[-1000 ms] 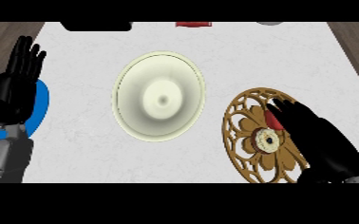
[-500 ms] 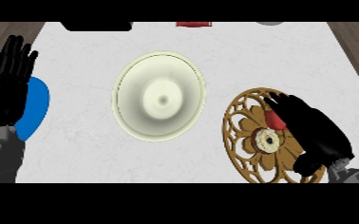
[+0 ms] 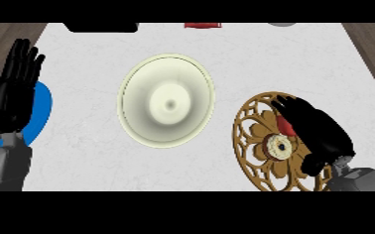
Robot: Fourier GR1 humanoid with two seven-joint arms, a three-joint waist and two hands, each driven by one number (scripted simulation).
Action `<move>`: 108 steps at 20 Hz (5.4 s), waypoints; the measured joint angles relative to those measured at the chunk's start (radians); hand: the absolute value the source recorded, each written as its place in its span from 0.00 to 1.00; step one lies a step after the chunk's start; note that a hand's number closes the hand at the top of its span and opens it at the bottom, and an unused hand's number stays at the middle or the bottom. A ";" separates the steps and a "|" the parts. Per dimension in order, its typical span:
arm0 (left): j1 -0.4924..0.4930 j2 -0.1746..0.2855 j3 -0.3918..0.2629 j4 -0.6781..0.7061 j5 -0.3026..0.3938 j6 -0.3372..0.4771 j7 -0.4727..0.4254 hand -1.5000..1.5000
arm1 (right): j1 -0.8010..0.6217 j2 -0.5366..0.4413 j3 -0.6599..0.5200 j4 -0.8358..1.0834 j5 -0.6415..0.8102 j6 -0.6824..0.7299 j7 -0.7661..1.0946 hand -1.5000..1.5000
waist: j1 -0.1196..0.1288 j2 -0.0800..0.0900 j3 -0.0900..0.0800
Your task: Pick the bell pepper from the placemat and place it in the bowl
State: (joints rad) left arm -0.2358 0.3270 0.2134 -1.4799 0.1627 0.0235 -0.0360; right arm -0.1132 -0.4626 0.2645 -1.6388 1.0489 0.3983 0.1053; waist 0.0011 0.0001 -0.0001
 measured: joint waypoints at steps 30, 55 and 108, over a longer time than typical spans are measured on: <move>-0.014 -0.029 0.030 -0.011 -0.036 -0.017 0.023 0.50 | -0.113 0.102 -0.117 0.347 0.199 -0.236 -0.224 1.00 | -0.002 -0.007 -0.010; -0.082 -0.043 0.000 0.018 -0.041 -0.030 0.032 0.50 | -0.879 -0.243 -0.442 1.178 -0.035 -0.214 -0.990 1.00 | 0.054 0.018 0.002; -0.050 -0.058 0.007 0.018 -0.053 -0.031 0.008 0.50 | -0.871 0.461 -0.001 0.955 -0.565 -0.156 -0.249 0.00 | 0.043 0.008 0.000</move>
State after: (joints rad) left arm -0.2859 0.2686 0.2204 -1.4623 0.1100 -0.0076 -0.0283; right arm -0.9838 -0.0012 0.2639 -0.6836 0.4842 0.2422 -0.1437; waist 0.0442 0.0083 0.0001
